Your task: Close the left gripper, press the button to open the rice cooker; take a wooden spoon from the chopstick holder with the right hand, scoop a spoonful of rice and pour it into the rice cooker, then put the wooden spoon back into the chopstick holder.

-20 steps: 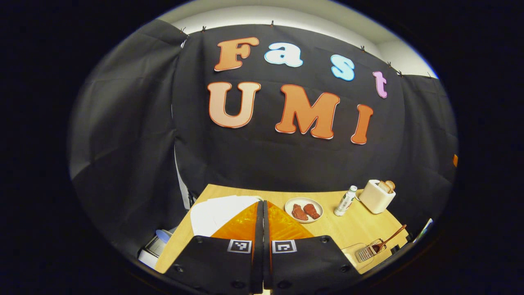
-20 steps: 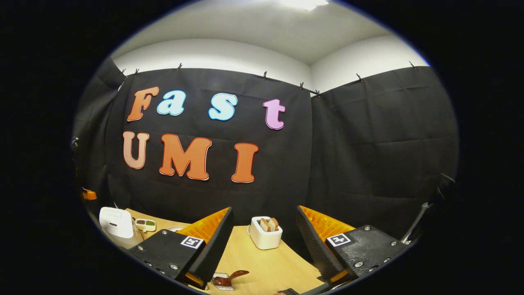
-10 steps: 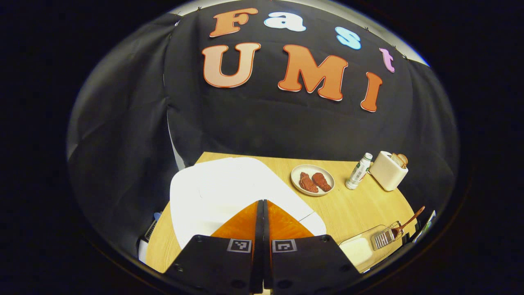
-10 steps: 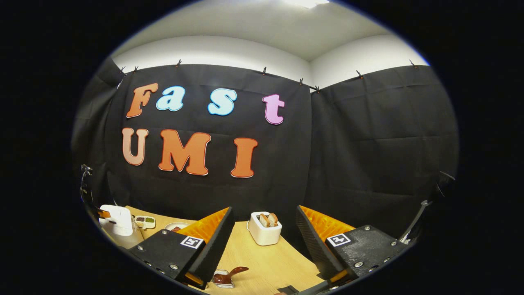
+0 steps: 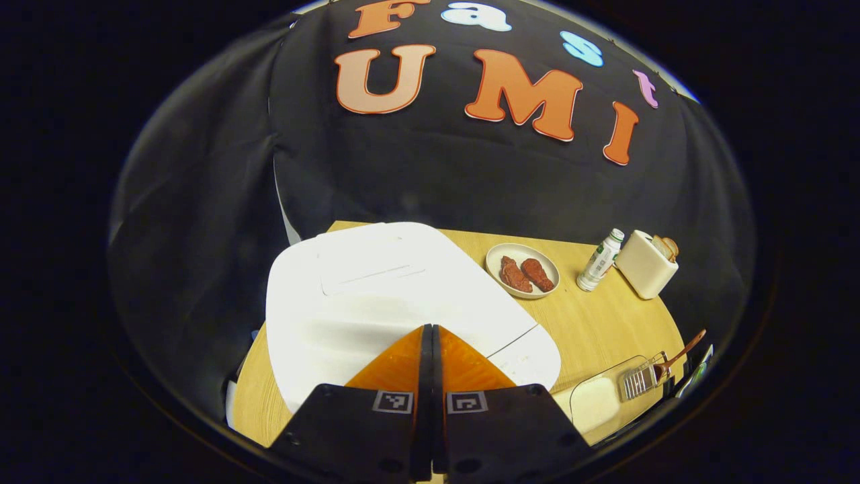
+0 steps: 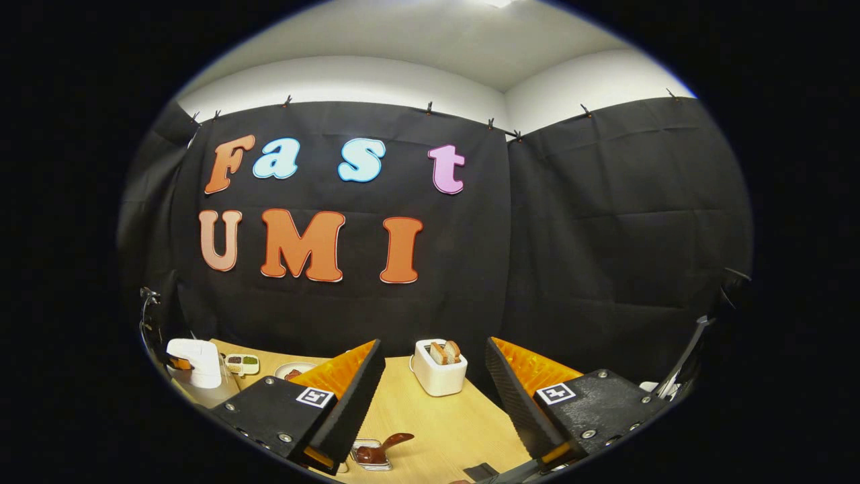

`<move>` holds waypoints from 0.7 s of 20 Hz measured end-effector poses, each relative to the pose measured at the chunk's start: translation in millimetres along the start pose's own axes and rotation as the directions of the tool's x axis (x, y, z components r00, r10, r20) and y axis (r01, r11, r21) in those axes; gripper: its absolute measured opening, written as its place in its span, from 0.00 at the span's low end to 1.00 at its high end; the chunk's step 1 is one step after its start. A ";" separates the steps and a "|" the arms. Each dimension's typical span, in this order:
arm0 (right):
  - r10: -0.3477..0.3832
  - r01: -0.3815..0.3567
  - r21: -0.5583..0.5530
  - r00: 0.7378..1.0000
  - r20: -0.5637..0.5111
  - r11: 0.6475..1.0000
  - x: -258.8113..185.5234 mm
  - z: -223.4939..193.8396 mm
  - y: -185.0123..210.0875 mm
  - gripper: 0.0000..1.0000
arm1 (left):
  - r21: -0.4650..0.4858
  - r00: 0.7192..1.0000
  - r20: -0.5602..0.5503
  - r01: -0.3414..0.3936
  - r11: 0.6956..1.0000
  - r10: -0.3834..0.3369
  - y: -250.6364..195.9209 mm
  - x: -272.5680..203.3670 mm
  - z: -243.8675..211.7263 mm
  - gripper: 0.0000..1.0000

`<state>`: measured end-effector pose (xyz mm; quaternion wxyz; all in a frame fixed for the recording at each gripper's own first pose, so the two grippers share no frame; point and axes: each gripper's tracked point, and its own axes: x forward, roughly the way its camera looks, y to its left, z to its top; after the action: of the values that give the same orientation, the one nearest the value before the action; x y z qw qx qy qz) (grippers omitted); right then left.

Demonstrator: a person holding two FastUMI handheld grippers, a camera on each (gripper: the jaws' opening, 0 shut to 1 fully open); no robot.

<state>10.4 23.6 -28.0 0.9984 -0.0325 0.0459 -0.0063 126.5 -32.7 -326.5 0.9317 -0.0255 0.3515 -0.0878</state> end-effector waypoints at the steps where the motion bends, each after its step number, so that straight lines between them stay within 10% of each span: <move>1: 0.004 -0.004 0.001 1.000 -0.003 1.000 0.9 -1.0 1.9 0.94 | -0.021 1.000 0.016 0.004 1.000 -0.004 0.5 -3.2 5.8 0.05; 14: 0.005 -0.005 0.026 1.000 0.025 1.000 -11.4 8.2 -9.1 0.94 | -0.071 0.970 0.243 0.023 0.997 -0.005 -1.1 -73.6 110.0 0.05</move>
<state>-0.3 15.2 -18.3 0.9993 -0.0195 0.0332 -0.0040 144.5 -22.0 -195.8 0.9655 -0.0726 0.2378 -0.0777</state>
